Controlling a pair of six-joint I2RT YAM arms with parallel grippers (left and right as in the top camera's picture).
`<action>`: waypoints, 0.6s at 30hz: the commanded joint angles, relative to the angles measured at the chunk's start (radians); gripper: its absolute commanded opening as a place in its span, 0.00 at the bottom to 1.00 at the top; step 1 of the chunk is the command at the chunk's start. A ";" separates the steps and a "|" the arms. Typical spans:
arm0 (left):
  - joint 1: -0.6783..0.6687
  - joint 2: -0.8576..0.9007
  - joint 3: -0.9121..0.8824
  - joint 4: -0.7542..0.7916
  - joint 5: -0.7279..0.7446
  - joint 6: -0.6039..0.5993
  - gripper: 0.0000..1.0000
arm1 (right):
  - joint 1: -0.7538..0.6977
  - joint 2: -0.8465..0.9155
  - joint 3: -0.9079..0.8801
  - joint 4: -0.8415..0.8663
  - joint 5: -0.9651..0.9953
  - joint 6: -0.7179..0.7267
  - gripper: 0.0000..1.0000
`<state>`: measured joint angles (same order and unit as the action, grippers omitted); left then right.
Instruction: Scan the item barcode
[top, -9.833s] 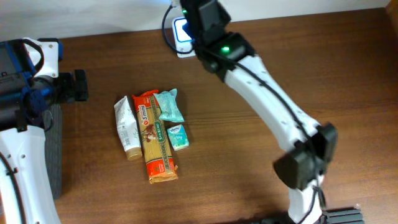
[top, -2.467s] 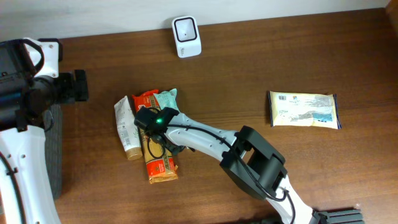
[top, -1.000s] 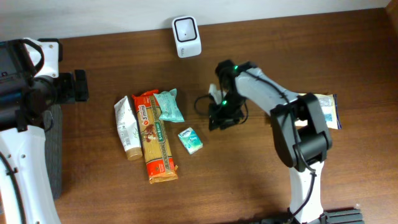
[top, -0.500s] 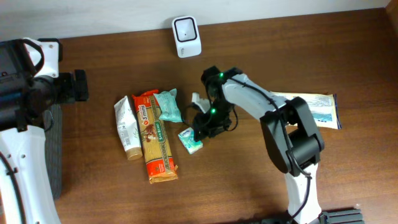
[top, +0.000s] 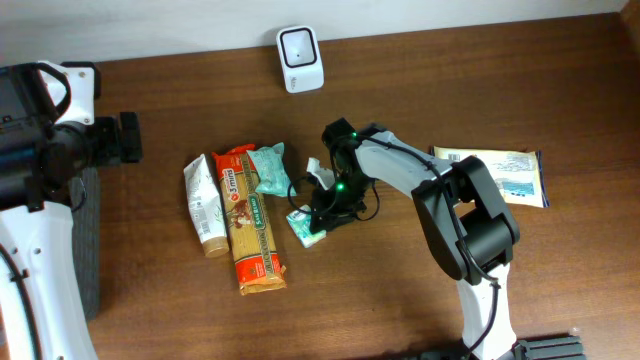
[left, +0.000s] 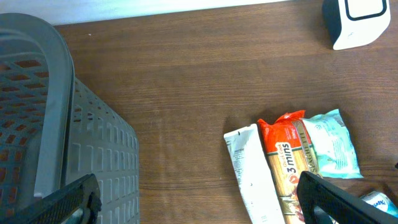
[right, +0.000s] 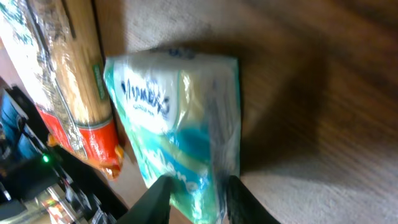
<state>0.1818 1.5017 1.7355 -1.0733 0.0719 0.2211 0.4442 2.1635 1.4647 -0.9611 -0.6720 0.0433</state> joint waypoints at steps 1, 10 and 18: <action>0.003 -0.011 0.000 0.001 0.011 0.013 0.99 | 0.009 0.003 -0.033 0.029 -0.005 0.045 0.28; 0.003 -0.011 0.000 0.001 0.011 0.013 0.99 | -0.005 0.002 -0.045 0.034 -0.043 0.062 0.04; 0.003 -0.011 0.000 0.001 0.011 0.013 0.99 | -0.127 -0.105 0.026 -0.118 -0.509 -0.256 0.04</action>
<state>0.1818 1.5017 1.7355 -1.0733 0.0719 0.2211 0.3603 2.1498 1.4467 -1.0500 -0.9638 -0.0681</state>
